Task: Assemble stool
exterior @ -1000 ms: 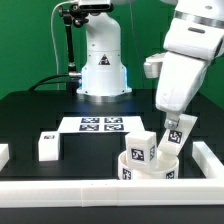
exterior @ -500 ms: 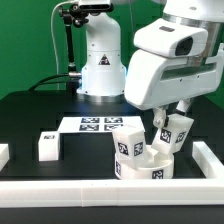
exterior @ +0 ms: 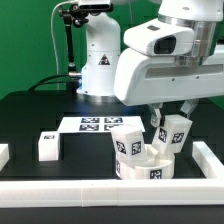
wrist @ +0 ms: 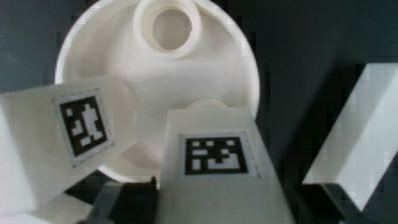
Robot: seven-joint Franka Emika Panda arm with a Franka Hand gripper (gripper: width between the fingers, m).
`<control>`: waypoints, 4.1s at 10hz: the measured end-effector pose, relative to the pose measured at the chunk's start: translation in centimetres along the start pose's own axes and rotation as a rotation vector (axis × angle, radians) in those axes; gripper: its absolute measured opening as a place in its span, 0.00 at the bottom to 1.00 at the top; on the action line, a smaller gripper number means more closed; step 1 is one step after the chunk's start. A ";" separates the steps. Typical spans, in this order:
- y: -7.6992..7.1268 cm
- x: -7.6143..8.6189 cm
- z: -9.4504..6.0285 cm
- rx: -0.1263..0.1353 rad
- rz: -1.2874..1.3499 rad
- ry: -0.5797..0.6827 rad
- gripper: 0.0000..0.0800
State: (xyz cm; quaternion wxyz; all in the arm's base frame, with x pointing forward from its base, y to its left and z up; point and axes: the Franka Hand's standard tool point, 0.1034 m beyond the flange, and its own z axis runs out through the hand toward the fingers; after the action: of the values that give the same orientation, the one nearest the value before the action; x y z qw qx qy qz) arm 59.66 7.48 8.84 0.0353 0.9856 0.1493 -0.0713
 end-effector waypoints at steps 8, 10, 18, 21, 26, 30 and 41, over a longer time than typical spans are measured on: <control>0.0 -0.1 0.1 0.070 0.551 0.128 0.42; 0.0 -0.1 0.1 0.081 0.693 0.125 0.42; -0.7 0.7 -0.1 0.206 1.261 0.208 0.42; -1.5 1.2 -0.2 0.249 1.438 0.217 0.42; -1.6 1.6 -0.3 0.366 1.733 0.156 0.42; -1.5 1.6 -0.4 0.356 1.688 0.145 0.79; -0.4 1.7 -1.7 0.243 1.025 0.240 0.81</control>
Offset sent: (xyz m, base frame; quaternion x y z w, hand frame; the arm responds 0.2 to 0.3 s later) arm -0.0183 -0.0111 -0.0003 0.0366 0.0643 0.2585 0.9632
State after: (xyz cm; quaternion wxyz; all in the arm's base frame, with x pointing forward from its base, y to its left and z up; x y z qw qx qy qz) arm 61.39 8.48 10.20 -0.0663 0.9303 -0.3572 0.0515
